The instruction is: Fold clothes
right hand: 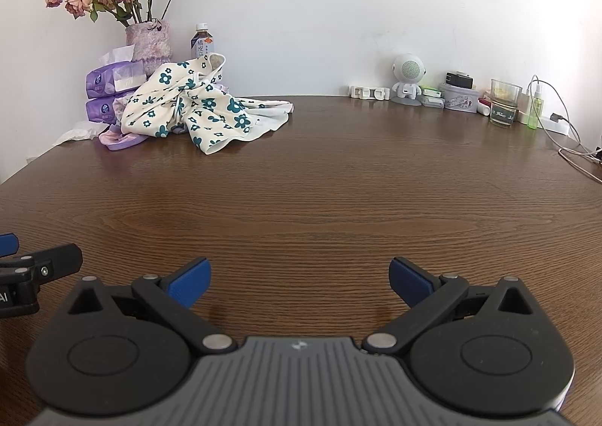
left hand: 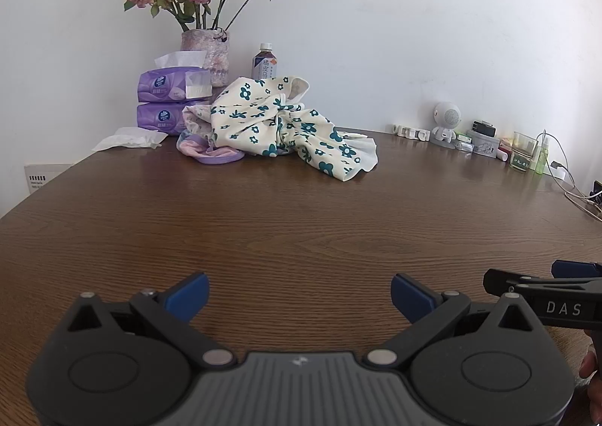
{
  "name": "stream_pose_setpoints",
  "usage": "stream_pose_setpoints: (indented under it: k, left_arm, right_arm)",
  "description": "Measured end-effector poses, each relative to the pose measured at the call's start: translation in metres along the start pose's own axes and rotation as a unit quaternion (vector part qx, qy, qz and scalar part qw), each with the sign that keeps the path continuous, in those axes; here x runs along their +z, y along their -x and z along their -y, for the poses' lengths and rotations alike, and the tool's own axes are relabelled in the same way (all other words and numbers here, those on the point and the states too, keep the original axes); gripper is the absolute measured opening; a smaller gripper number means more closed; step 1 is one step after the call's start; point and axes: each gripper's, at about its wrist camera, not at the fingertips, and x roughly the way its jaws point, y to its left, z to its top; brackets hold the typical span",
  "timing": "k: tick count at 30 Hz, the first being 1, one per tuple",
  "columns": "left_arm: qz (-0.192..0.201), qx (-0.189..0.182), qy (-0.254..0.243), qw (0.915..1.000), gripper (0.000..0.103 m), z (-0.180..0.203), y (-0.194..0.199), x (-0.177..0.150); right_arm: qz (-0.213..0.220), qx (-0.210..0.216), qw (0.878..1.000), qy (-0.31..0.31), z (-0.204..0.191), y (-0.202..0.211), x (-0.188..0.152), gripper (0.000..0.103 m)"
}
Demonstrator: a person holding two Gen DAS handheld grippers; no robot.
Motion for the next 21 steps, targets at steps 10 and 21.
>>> stream_pose_setpoints:
  k: [10,21]
  left_arm:
    - [0.002,-0.002,0.002,1.0,0.103,-0.0001,0.0014,-0.0011]
    - [0.005,-0.004,0.006,1.0,0.103,-0.0008,0.0017,-0.0012]
  right_arm:
    - [0.0,-0.001,1.0,-0.001,0.0005,0.0004,0.0005,0.103]
    - [-0.001,0.0,1.0,-0.002,0.0002,-0.0002,0.0008,0.103]
